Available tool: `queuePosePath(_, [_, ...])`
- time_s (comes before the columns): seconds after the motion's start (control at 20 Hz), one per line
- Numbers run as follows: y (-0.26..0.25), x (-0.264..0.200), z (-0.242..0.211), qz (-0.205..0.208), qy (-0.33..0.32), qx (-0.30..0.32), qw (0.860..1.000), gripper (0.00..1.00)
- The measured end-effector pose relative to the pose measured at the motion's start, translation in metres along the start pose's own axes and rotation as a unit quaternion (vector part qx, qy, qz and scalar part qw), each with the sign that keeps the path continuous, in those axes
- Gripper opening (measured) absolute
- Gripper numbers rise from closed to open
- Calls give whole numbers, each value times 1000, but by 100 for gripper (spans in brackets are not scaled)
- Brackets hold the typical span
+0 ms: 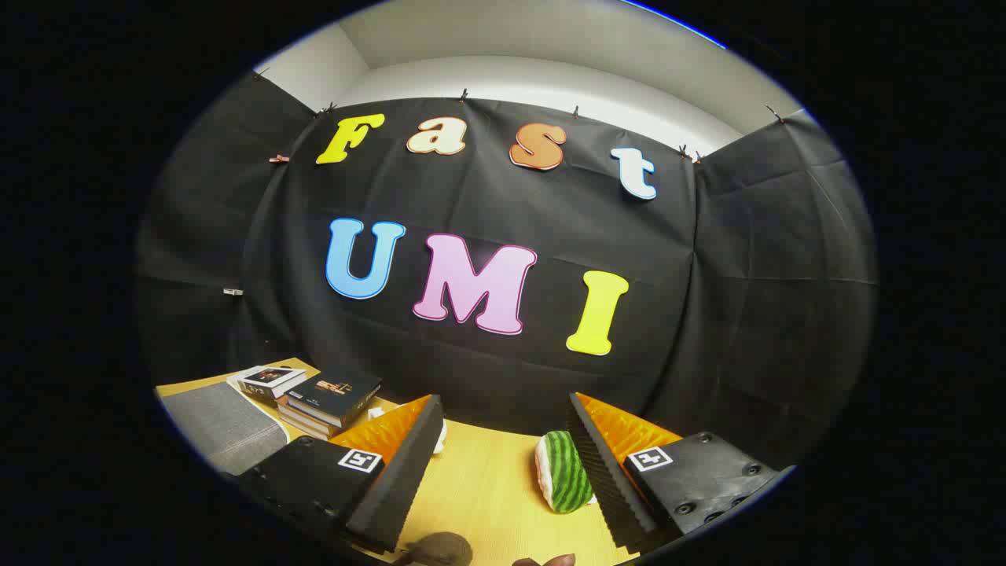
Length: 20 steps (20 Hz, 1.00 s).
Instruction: Open the storage box then place both shoes into the box .Put the left shoe in first, then the right shoe, with the right side of both shoes facing outward in a uniform manner.
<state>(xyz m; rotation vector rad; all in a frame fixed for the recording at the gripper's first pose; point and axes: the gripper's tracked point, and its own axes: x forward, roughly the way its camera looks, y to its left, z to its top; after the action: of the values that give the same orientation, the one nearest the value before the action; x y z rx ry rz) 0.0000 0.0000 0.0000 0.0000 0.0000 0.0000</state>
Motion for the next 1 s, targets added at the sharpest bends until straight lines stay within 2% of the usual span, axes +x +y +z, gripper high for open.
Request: queuePosePath(1.0, [18,-10,-10,28,9,-3,1000,97])
